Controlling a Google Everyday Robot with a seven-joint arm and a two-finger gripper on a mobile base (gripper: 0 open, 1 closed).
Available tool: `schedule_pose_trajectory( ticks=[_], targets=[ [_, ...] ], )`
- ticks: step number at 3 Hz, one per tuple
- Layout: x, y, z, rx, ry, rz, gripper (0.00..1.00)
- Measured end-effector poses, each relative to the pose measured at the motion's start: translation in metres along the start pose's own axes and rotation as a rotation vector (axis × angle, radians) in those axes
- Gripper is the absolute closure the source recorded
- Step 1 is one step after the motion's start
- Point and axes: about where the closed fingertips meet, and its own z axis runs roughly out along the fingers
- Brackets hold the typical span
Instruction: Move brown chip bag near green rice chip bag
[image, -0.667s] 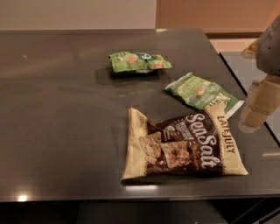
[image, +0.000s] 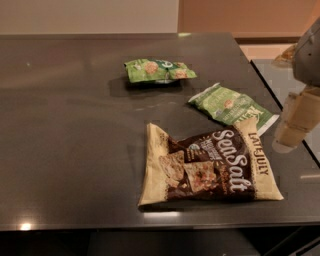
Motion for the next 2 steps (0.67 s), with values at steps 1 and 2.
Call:
schedule_pose_trajectory(
  ticks=[1, 2],
  targets=[
    [-0.014, 0.014, 0.003, -0.028, -0.052, -0.057, 0.0],
    [-0.026, 0.029, 0.01, -0.057, -0.087, -0.111, 0.0]
  ],
)
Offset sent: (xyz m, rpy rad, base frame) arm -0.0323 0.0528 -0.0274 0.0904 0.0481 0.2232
